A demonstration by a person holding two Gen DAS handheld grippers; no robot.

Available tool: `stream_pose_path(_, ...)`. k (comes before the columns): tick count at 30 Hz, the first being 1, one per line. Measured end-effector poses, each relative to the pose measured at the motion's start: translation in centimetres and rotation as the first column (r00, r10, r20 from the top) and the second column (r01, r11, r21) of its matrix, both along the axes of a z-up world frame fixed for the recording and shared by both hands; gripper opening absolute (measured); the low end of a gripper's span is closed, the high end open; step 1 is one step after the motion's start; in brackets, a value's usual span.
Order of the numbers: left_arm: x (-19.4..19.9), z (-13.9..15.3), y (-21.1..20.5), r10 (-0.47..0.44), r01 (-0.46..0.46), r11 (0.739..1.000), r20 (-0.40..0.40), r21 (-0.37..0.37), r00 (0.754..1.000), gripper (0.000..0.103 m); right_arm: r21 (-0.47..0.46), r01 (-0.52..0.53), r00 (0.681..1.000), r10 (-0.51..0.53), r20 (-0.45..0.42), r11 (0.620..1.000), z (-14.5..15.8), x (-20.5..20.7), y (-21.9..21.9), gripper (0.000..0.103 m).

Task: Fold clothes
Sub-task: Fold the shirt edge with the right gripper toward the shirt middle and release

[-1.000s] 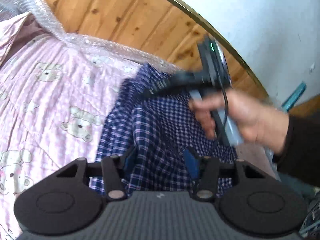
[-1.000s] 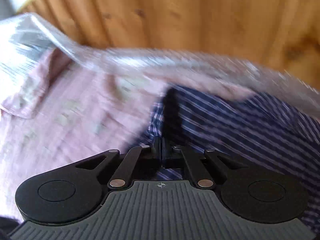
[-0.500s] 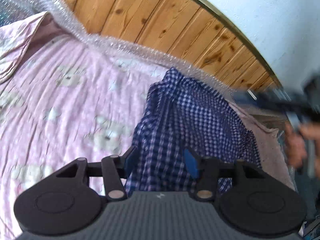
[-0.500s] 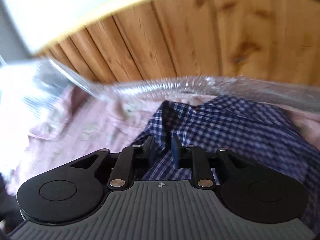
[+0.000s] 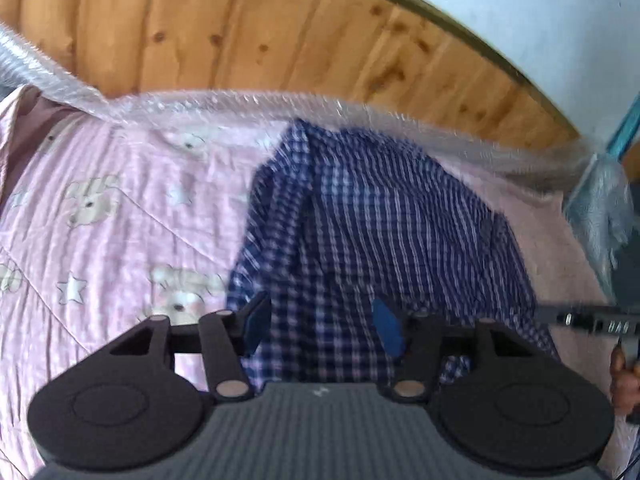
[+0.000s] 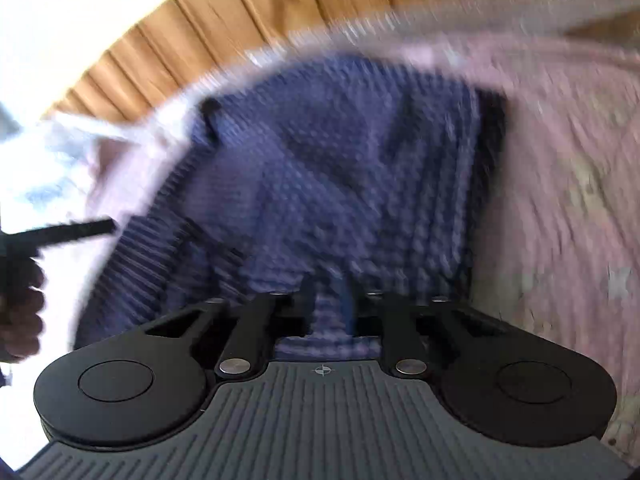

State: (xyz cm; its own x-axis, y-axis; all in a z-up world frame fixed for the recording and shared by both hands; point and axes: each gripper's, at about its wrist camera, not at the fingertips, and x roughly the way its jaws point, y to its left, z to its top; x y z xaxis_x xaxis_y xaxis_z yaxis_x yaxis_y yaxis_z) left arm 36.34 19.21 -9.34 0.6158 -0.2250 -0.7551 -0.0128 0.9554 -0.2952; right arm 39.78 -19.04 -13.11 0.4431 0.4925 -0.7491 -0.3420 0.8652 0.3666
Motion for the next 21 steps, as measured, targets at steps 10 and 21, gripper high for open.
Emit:
stream_pose_path(10, 5.5, 1.3, 0.5, -0.098, 0.097, 0.981, 0.0, 0.17, 0.995, 0.076, -0.007, 0.006, 1.0, -0.006, -0.002, 1.0, -0.8, 5.2, -3.2, 0.049)
stream_pose_path(21, 21.7, -2.7, 1.4, -0.147, 0.154, 0.966, -0.049, 0.207, 0.988, 0.083, -0.129, 0.068, 0.996, -0.06, 0.069, 0.989, -2.6, 21.0, -6.3, 0.066)
